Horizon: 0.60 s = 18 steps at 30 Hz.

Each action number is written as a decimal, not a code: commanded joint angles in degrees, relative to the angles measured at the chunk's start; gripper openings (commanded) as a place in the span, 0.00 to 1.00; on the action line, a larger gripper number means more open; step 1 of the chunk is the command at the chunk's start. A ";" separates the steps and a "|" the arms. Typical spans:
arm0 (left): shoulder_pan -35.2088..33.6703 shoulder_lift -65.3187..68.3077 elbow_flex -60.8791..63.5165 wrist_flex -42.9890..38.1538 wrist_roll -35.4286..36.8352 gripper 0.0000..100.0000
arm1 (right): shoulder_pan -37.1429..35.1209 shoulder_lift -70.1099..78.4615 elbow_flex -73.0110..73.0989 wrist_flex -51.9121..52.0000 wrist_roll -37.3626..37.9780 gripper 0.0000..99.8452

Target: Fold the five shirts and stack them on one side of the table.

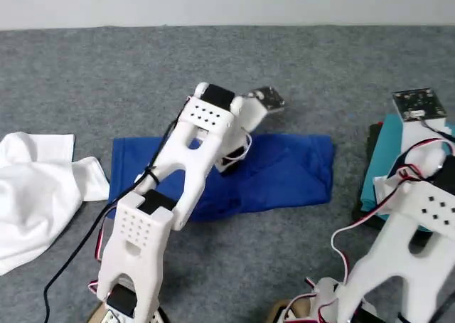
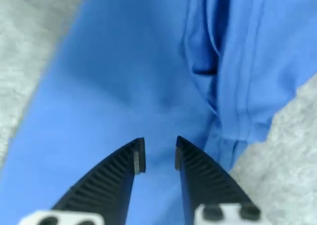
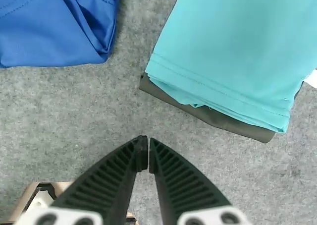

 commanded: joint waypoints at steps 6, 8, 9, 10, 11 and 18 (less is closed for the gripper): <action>6.07 -4.48 2.68 1.23 -0.97 0.11 | -0.66 -0.92 -0.35 1.54 -0.79 0.01; 7.65 -4.48 1.54 1.23 -0.79 0.11 | -0.66 -0.92 -0.35 1.54 -0.88 0.01; 8.35 -4.48 1.19 1.23 -0.79 0.11 | -0.66 -0.92 -0.35 1.54 -0.88 0.01; 8.88 -4.48 0.66 1.32 -0.79 0.11 | -0.66 -1.10 -0.35 1.54 -0.88 0.01; 9.32 -4.48 0.13 1.32 -0.70 0.11 | -0.66 -1.19 -0.35 1.54 -0.88 0.01; 12.40 -4.40 -1.63 1.32 2.02 0.11 | -0.66 -1.10 -0.35 1.54 -0.97 0.01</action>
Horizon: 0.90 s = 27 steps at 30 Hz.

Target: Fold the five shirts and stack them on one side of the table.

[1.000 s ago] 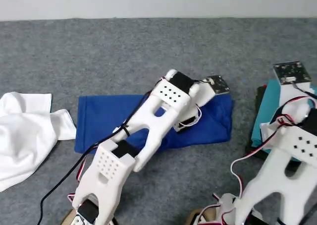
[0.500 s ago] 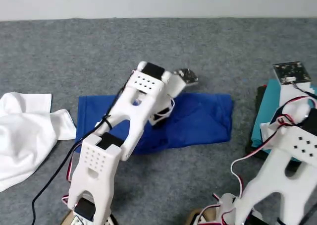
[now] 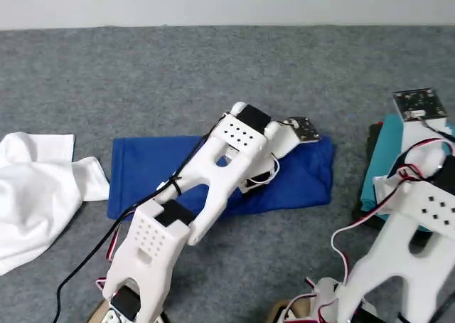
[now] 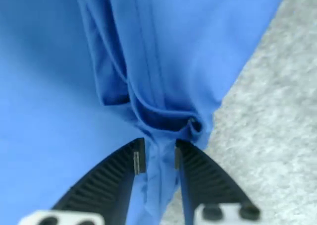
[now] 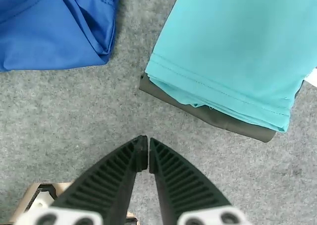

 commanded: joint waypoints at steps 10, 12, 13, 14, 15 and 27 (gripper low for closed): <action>-0.53 -1.23 -2.33 -3.08 0.44 0.11 | -0.66 -1.27 -0.35 1.54 -0.53 0.01; -2.37 0.44 -2.33 -3.25 0.35 0.11 | -0.66 -1.27 -0.35 1.54 -0.53 0.01; -3.34 1.23 -2.33 -3.25 0.35 0.11 | -0.66 -1.27 -0.35 1.54 -0.53 0.01; -4.31 1.93 -2.33 -3.25 0.35 0.11 | -0.66 -1.27 -0.35 1.54 -0.53 0.01; -5.10 2.37 -2.33 -3.25 0.26 0.11 | -0.66 -1.27 -0.35 1.54 -0.53 0.01; -12.66 2.81 -2.68 -2.90 -2.55 0.11 | -0.66 -1.19 -0.35 1.54 -0.26 0.01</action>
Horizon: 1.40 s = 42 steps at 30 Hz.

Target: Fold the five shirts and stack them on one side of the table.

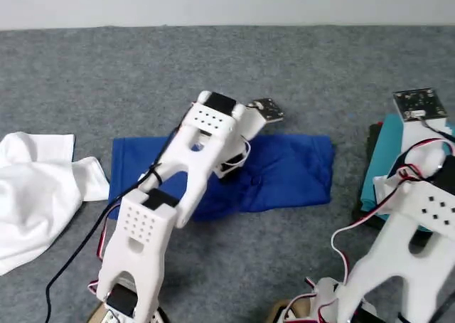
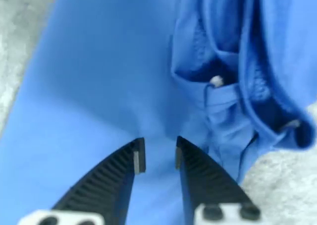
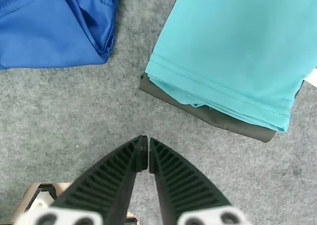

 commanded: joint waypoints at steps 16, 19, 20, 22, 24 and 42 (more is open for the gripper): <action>6.59 0.88 -10.86 3.43 -1.23 0.08 | -0.66 -0.92 -0.35 1.54 -0.35 0.01; 5.36 3.60 -11.30 2.64 -1.23 0.08 | -0.66 -0.92 -0.35 1.54 -0.35 0.01; 4.92 4.75 -11.30 2.02 -1.23 0.08 | -0.66 -0.92 -0.35 1.54 -0.35 0.01; 3.60 6.95 -11.30 1.32 -1.23 0.08 | -0.66 -0.92 -0.35 1.54 -0.35 0.01; 2.20 8.44 -11.38 0.35 -1.23 0.08 | -0.66 -0.92 -0.35 1.54 -0.35 0.01; 8.79 -5.45 -10.33 4.48 1.85 0.08 | -0.66 -1.19 -0.35 1.54 -0.18 0.01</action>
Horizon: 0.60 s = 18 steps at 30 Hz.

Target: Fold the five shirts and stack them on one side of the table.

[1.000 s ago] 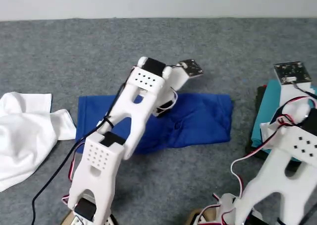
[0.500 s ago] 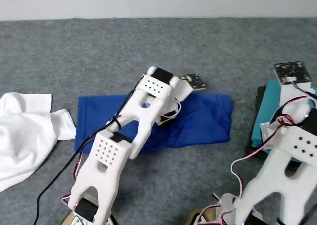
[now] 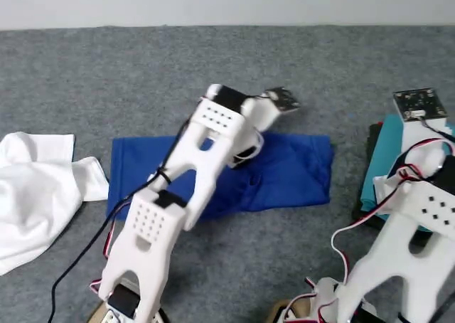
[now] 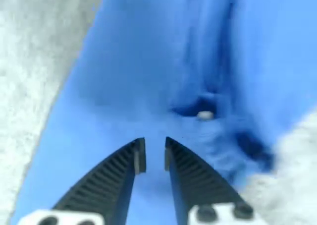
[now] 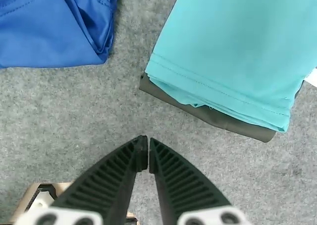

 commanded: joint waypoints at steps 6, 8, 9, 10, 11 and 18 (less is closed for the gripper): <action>9.58 -13.71 10.51 1.41 2.20 0.08 | -0.66 -0.92 -0.35 1.54 -0.35 0.01; 9.49 -13.27 12.53 0.70 2.20 0.08 | -0.75 -0.92 -0.35 1.54 -0.35 0.01; 9.05 -12.57 13.67 0.09 2.20 0.08 | -0.75 -0.92 -0.35 1.54 -0.35 0.01; 8.18 -11.87 14.73 -0.70 2.11 0.08 | -0.75 -0.92 -0.35 1.54 -0.35 0.01; 7.21 -11.08 15.60 -1.76 2.11 0.08 | -0.75 -0.92 -0.35 1.54 -0.35 0.01; 0.53 -5.27 16.92 -6.59 1.85 0.08 | -0.75 -1.01 -0.35 1.54 -0.26 0.01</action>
